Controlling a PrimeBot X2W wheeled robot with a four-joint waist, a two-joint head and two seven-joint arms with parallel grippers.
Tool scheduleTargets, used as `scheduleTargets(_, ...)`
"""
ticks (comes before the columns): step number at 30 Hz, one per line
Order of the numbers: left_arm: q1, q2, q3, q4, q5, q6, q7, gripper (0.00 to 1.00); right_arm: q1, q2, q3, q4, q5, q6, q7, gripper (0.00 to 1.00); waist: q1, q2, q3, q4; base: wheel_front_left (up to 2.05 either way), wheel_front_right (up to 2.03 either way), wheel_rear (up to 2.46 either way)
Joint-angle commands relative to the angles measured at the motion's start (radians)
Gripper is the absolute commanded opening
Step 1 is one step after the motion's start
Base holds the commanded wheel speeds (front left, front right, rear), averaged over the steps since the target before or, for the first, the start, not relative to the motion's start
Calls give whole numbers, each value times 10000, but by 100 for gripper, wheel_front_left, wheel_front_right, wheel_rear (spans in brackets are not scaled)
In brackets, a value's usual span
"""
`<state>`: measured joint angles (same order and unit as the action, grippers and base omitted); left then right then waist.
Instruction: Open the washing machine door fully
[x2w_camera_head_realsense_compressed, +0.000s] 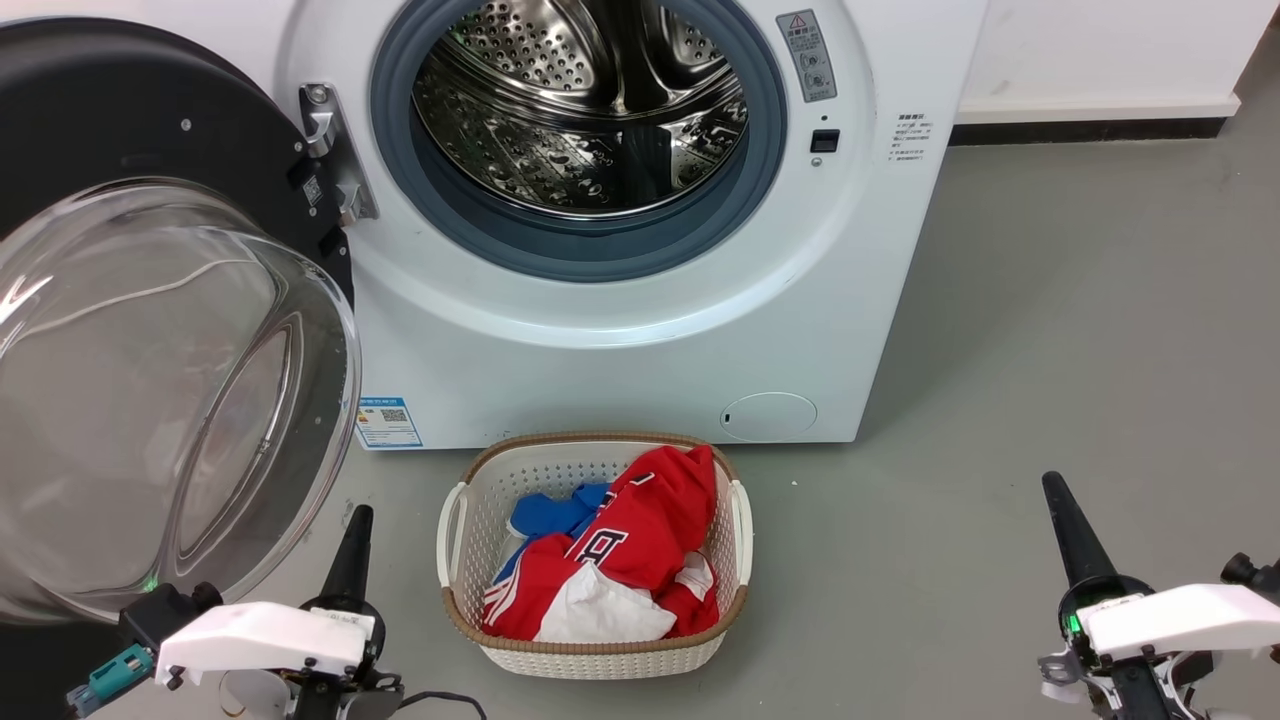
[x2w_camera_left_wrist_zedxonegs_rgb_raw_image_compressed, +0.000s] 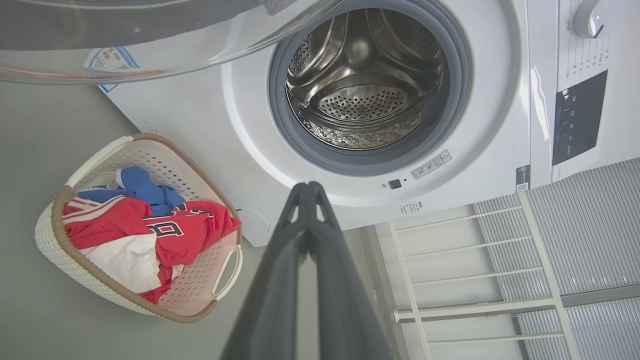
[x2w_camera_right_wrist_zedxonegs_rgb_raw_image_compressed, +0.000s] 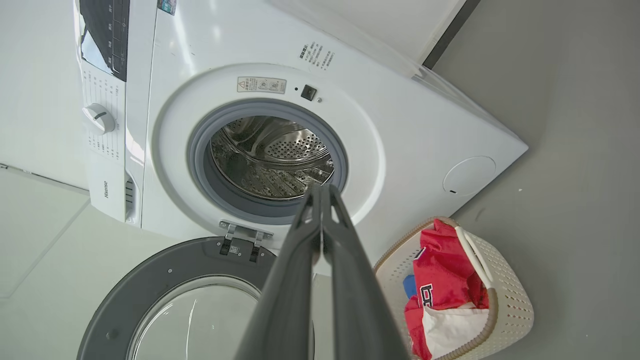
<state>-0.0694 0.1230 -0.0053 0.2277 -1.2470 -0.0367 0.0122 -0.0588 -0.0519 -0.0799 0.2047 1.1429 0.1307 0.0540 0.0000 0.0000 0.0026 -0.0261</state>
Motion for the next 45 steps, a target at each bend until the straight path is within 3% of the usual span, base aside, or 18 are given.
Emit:
scheduleTargets(1,-261,-9,109,-47,-231,-103,57,0,-223,6,-37,-22,300,1,47,0,0,0,0,8,0,0,0)
scheduleTargets(45,-411,-630,1059,156,-3242,-876,911,0,-510,23,-315,357,4151,0,539,0,0,0,4,220,0,0,0)
